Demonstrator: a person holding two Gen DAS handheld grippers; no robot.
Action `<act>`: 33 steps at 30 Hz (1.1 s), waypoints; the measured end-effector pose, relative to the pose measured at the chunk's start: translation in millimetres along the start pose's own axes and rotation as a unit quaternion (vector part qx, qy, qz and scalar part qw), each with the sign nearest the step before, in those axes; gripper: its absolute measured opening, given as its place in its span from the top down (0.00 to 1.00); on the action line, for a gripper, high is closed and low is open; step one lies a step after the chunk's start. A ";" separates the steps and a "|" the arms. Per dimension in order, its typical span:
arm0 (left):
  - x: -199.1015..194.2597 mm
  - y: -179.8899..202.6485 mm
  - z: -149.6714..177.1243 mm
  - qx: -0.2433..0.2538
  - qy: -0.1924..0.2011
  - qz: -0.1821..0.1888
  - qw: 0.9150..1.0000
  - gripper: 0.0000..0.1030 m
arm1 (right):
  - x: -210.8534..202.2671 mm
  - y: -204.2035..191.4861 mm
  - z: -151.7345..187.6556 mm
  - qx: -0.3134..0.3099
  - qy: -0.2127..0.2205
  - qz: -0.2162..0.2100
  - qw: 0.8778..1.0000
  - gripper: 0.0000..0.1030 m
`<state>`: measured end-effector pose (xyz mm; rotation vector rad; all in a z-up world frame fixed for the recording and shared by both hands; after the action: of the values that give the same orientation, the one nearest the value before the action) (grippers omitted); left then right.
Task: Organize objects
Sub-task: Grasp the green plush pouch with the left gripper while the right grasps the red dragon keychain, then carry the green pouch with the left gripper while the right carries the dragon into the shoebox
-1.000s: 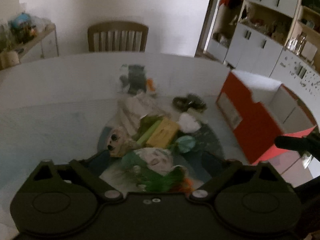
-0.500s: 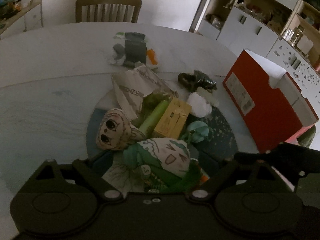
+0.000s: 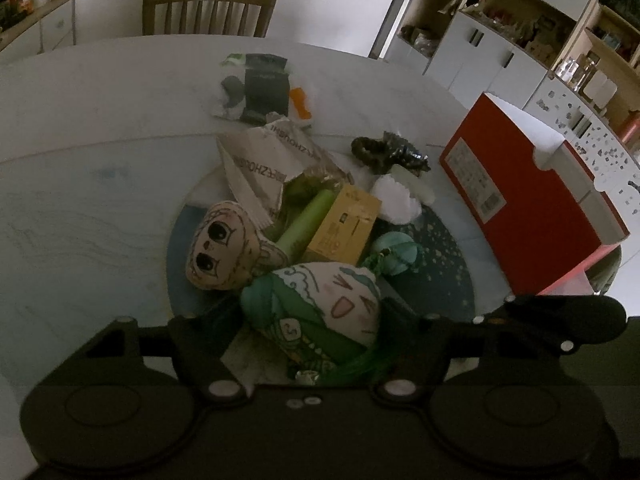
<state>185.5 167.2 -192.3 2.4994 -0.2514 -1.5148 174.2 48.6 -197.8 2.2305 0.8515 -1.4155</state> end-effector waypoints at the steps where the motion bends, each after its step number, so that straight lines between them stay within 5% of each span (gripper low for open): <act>1: -0.2 -0.5 0.1 -0.001 0.000 0.001 1.000 0.30 | -0.6 -1.5 -0.1 -0.002 -0.001 0.000 1.000 0.55; 17: -34.4 6.5 1.2 0.011 0.022 0.030 0.999 0.33 | -28.2 0.9 15.3 0.000 0.002 0.014 1.000 0.63; 33: -111.2 50.3 -30.1 0.006 0.075 0.027 0.997 0.33 | -143.7 61.7 22.2 0.038 0.104 -0.005 0.994 0.63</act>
<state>159.4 149.4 -70.7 2.5783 -0.3015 -1.3011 154.4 -53.2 -78.6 2.4676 0.8890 -1.2546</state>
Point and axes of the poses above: each gripper's, at about its wrist camera, not at the fingertips, and x roughly the way its jaws point, y to its right, z to its underside, the point moved 3 cm from there along x, roughly the way its jaws point, and after that the axes turned 8 degrees about -y, right-handed, at the moved point
